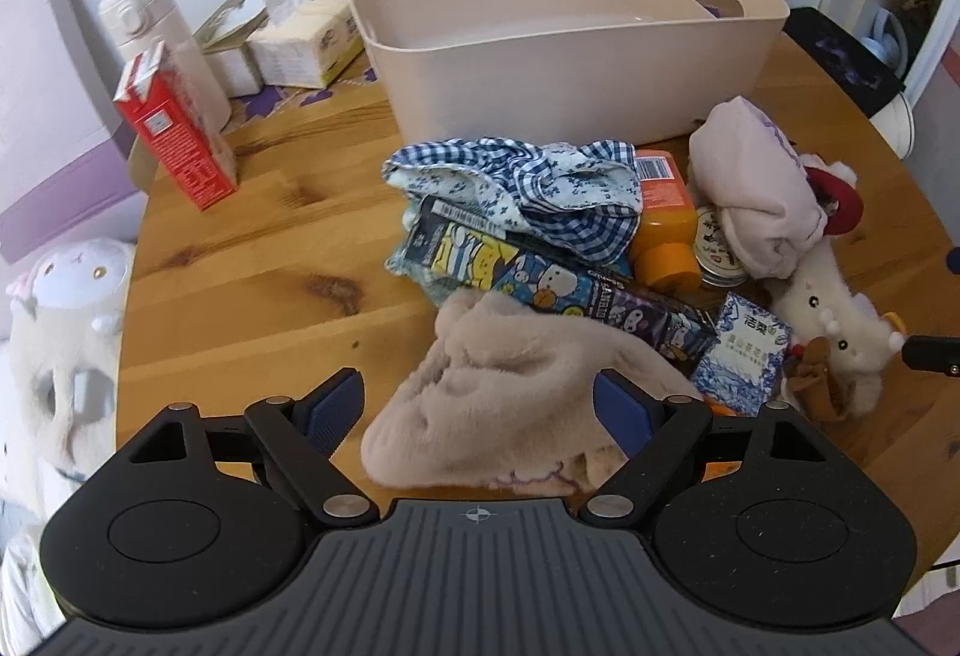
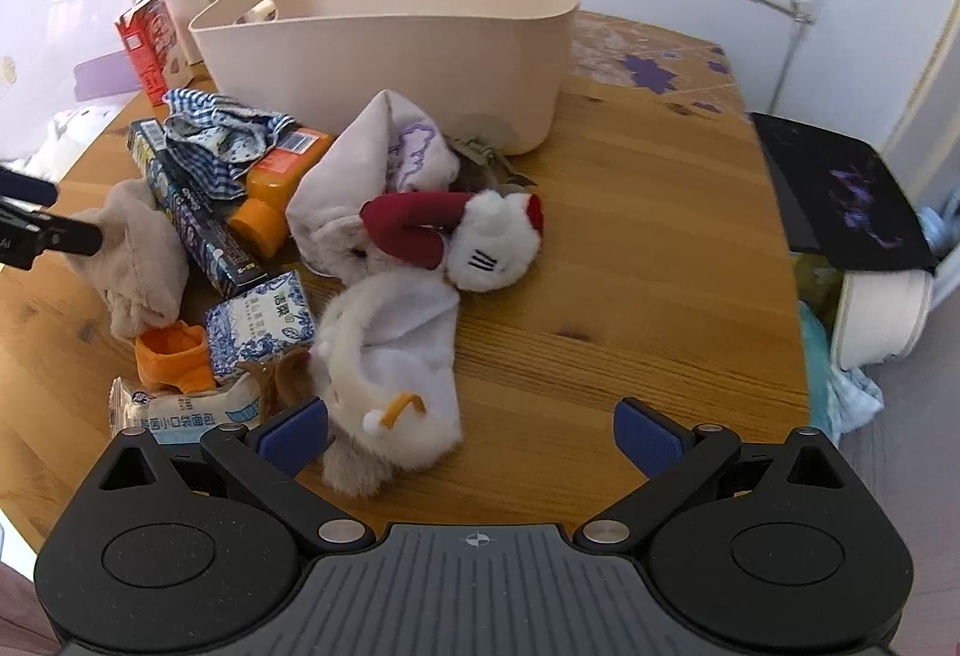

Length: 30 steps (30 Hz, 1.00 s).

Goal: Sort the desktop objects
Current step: 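Reach the left gripper into the beige fleece cloth while the right gripper grasps the white plush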

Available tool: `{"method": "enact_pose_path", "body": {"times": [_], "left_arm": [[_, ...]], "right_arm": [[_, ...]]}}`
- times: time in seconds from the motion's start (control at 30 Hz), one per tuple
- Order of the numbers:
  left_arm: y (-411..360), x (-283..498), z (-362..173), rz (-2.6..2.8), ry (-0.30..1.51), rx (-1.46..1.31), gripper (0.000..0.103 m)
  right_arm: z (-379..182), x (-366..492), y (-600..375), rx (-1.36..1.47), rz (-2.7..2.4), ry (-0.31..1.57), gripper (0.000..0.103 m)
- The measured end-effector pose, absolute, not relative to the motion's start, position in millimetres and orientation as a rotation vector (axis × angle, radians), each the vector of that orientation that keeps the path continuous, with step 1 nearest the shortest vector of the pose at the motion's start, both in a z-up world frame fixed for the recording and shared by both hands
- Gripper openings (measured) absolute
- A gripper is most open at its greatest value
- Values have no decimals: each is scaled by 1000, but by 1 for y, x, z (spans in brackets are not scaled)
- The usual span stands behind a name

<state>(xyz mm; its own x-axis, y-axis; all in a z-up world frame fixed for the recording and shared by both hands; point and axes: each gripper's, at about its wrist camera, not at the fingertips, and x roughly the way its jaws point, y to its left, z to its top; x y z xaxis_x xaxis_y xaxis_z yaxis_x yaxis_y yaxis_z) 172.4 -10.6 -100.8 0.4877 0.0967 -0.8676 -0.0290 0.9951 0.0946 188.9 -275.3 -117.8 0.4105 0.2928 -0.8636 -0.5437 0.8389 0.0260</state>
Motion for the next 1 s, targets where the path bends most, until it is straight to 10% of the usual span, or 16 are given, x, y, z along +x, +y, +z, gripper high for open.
{"method": "enact_pose_path", "body": {"times": [0.37,0.7,1.0], "left_arm": [[-12,198,-133,51,1129,57,85],[-17,203,-142,8,1177,11,60],[-14,196,-139,12,1186,-28,20]], "right_arm": [[-145,209,-260,-348,597,1069,93],[-153,216,-251,-358,675,1065,79],[-152,214,-245,-330,750,1076,29]]}}
